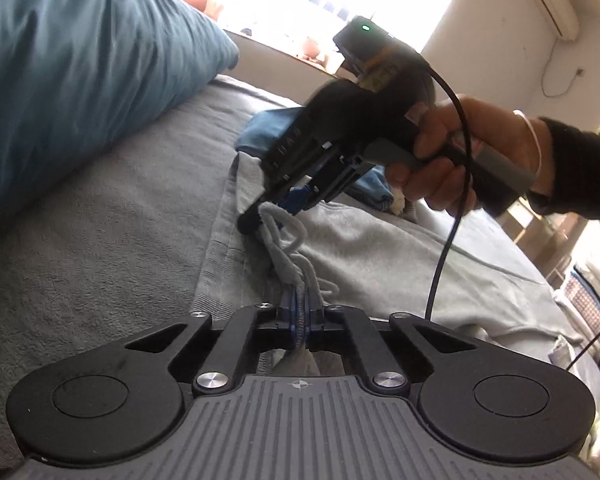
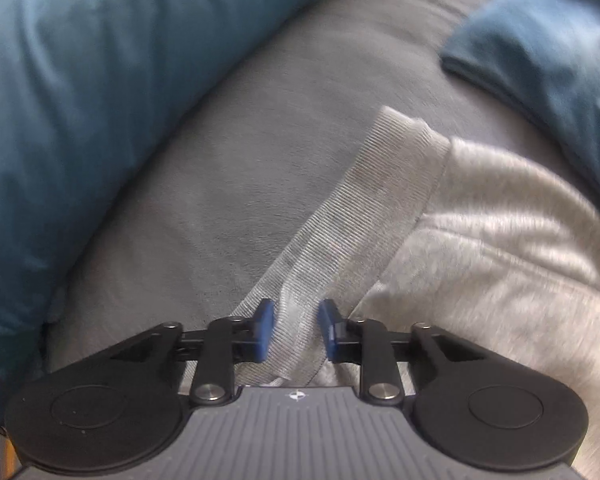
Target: Fold clothes
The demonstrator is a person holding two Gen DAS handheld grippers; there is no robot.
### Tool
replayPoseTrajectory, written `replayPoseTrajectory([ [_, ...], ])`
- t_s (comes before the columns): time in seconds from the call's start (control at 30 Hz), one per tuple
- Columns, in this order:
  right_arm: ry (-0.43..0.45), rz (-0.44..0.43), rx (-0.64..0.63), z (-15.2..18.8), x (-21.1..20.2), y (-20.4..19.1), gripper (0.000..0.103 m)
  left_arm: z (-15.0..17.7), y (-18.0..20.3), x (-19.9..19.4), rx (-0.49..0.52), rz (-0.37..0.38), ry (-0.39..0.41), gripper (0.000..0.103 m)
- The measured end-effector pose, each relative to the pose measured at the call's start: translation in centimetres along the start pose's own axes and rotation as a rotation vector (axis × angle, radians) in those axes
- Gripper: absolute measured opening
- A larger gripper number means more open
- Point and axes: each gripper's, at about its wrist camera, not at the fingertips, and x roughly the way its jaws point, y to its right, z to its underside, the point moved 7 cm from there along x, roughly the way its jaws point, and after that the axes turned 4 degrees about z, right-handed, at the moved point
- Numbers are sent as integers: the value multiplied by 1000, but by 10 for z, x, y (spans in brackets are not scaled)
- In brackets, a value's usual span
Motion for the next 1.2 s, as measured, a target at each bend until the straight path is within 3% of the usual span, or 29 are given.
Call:
replayPoseTrajectory([
  [0.27, 79, -37, -15, 2, -11, 2, 8, -3, -20, -7, -78, -53, 58, 0],
  [0.3, 82, -39, -12, 1, -10, 1, 3, -2, -23, -7, -86, -58, 57, 0],
  [0.7, 122, -69, 15, -15, 3, -11, 2, -1, -38, -22, -135, -81, 82, 0],
  [0.93, 157, -112, 31, -21, 26, -16, 0, 15, -50, -16, -147, -125, -19, 1],
  [1.1, 275, -290, 75, -40, -17, 7, 1, 20, -53, -17, -148, -146, -50, 5],
  [1.2, 318, -211, 15, -44, -44, 30, 1, 21, -53, -17, -153, -161, -59, 8],
])
